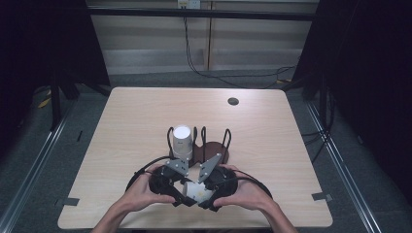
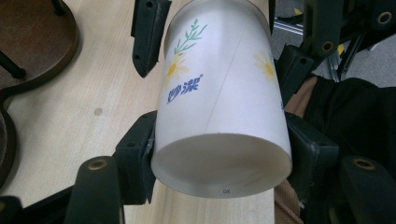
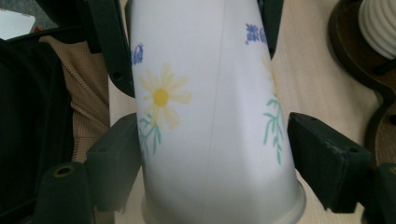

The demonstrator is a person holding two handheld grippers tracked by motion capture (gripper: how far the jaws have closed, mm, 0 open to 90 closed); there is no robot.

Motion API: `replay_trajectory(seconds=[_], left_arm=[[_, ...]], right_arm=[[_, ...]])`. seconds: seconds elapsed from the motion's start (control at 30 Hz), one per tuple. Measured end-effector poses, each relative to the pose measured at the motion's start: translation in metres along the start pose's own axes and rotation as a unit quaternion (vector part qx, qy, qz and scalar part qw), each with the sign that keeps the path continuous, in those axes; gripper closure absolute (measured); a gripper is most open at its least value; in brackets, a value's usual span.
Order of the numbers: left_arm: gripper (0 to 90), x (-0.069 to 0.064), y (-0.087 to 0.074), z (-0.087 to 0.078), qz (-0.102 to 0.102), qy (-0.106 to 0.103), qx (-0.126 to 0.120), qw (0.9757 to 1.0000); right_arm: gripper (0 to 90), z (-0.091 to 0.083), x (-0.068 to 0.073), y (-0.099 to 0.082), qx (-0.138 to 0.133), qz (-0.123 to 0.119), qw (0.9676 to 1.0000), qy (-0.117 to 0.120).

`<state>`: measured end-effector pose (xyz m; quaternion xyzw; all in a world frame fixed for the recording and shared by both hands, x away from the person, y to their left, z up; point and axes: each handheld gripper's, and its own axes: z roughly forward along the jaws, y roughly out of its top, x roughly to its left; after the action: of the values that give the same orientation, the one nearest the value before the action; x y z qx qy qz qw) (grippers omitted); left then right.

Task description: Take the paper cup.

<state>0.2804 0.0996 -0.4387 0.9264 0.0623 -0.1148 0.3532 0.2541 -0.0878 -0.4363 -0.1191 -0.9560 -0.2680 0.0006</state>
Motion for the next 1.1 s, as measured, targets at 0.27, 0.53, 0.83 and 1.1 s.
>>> replay_trajectory(seconds=[0.27, 0.53, 0.83, 1.1], left_arm=[[36.3, 0.002, -0.003, -0.008, -0.002, 0.008, -0.012, 0.9999], [36.3, 0.003, -0.007, -0.015, -0.009, 0.016, -0.032, 0.9993], [36.1, 0.006, -0.011, -0.017, -0.008, 0.029, -0.045, 0.9985], [36.1, 0.007, -0.013, -0.021, -0.012, 0.031, -0.060, 0.9977]], right_arm=[[14.4, -0.007, -0.004, -0.005, -0.031, 0.015, 0.9993, -0.013], [13.4, -0.018, -0.008, -0.013, -0.060, 0.041, 0.9971, -0.022], [13.8, -0.024, -0.009, -0.020, -0.078, 0.058, 0.9946, -0.038], [15.7, -0.033, -0.012, -0.030, -0.097, 0.077, 0.9913, -0.046]])
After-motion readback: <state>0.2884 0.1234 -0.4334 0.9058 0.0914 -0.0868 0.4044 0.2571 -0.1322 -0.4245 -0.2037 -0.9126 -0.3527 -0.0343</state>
